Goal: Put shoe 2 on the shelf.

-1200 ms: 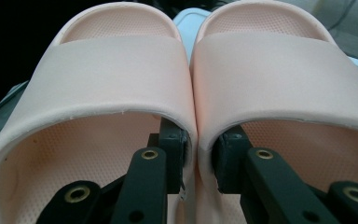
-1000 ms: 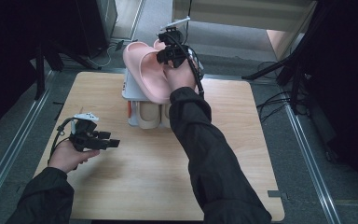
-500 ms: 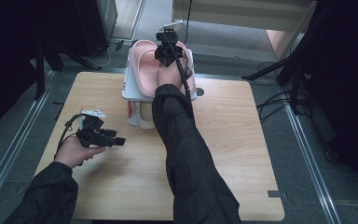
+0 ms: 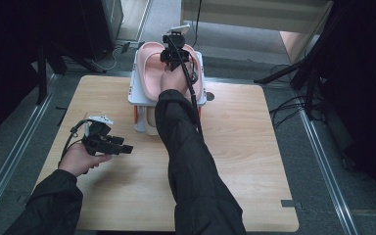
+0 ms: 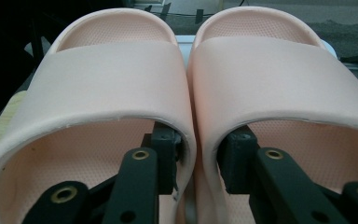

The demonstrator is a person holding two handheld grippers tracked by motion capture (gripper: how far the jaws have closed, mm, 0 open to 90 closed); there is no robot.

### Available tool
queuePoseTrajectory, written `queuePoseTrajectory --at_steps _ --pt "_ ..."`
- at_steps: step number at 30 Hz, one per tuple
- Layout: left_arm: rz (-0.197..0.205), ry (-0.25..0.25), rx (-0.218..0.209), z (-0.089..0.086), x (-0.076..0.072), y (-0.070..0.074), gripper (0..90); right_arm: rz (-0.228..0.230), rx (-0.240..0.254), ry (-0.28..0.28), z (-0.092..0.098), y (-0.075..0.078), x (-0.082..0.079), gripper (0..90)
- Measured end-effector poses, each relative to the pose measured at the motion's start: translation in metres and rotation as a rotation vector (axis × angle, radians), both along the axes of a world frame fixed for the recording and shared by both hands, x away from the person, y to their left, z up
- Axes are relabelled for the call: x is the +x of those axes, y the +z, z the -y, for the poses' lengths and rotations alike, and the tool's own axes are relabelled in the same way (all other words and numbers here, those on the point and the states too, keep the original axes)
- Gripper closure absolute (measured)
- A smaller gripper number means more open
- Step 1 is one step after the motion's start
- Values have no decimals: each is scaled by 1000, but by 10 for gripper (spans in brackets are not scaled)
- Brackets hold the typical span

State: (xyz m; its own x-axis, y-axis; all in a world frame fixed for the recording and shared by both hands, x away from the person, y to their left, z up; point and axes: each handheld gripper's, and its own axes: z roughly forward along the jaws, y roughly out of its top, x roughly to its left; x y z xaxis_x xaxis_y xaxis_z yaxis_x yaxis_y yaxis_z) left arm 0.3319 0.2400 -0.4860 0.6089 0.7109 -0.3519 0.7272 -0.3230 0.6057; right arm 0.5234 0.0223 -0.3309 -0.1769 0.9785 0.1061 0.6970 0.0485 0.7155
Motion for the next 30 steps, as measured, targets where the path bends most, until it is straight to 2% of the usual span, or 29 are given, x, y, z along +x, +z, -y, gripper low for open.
queuePoseTrajectory --at_steps 3,12,18,22,30 --pt "0 2 1 -1 0 0 353 2 -10 18 -1 0 -1 662" --pt "-1 2 7 -1 0 0 353 -12 9 59 2 0 -4 557" --pt "-2 4 10 -1 -1 0 353 -11 48 91 10 4 -7 476" --pt "-3 6 13 -2 -1 0 353 -29 103 123 17 7 -10 466" --pt "-7 4 14 -1 -1 -1 353 -37 120 168 25 12 -17 428"
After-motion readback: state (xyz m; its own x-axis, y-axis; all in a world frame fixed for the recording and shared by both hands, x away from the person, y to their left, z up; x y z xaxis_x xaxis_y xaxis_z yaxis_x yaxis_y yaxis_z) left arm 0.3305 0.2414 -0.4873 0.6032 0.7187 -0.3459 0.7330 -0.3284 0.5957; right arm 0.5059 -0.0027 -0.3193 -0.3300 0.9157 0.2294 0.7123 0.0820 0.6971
